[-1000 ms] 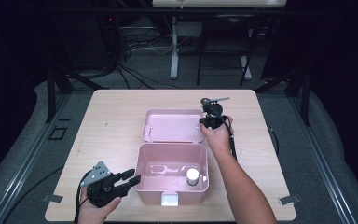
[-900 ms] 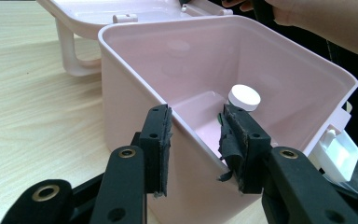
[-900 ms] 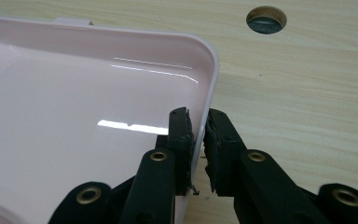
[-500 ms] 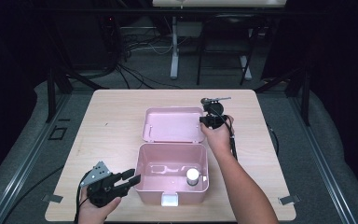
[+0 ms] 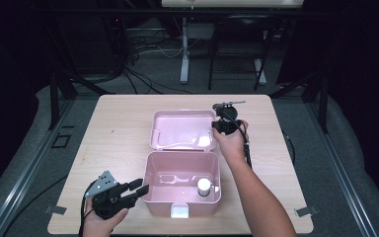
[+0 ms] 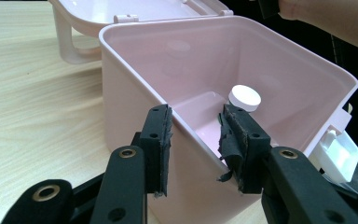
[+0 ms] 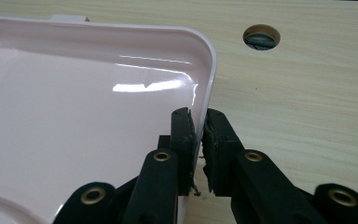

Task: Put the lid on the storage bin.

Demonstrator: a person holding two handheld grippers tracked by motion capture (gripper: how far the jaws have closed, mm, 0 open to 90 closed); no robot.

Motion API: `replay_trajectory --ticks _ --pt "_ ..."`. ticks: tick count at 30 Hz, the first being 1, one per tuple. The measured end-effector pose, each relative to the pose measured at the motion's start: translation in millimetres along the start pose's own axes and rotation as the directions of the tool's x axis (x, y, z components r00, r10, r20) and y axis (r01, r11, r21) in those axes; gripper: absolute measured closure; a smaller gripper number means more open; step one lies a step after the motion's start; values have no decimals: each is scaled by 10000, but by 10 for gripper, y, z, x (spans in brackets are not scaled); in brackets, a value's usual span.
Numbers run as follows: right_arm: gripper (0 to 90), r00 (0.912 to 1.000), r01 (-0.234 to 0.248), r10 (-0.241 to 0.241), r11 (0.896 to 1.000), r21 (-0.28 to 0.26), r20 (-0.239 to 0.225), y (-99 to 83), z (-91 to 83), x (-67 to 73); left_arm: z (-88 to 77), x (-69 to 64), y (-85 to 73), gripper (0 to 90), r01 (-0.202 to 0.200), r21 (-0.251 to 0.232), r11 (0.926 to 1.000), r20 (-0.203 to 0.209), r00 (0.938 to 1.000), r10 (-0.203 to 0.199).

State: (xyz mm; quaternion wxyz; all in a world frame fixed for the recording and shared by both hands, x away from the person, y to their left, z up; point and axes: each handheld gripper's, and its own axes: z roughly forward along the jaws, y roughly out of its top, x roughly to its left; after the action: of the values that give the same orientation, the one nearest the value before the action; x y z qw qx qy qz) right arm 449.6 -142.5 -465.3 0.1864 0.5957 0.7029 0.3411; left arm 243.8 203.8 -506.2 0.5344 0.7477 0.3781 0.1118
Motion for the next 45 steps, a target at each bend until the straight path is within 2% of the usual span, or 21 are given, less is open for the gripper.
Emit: replay_trajectory --ticks 13,21,30,45 --pt "841 9997 237 -235 9987 -451 62 26 -143 19 -2 4 4 629 -37 60 10000 11 10000 37" --pt "846 9996 276 -283 9971 -712 -98 40 -258 16 3 2 3 630 -40 62 10000 -11 10000 40" --pt "852 9984 501 -529 9918 -1177 -213 56 -382 37 10 -4 -2 628 -3 -38 10000 -70 10000 3" --pt "858 9960 788 -848 9831 -1652 -294 60 -507 80 17 -11 -7 618 127 -73 9999 -61 9999 -128"
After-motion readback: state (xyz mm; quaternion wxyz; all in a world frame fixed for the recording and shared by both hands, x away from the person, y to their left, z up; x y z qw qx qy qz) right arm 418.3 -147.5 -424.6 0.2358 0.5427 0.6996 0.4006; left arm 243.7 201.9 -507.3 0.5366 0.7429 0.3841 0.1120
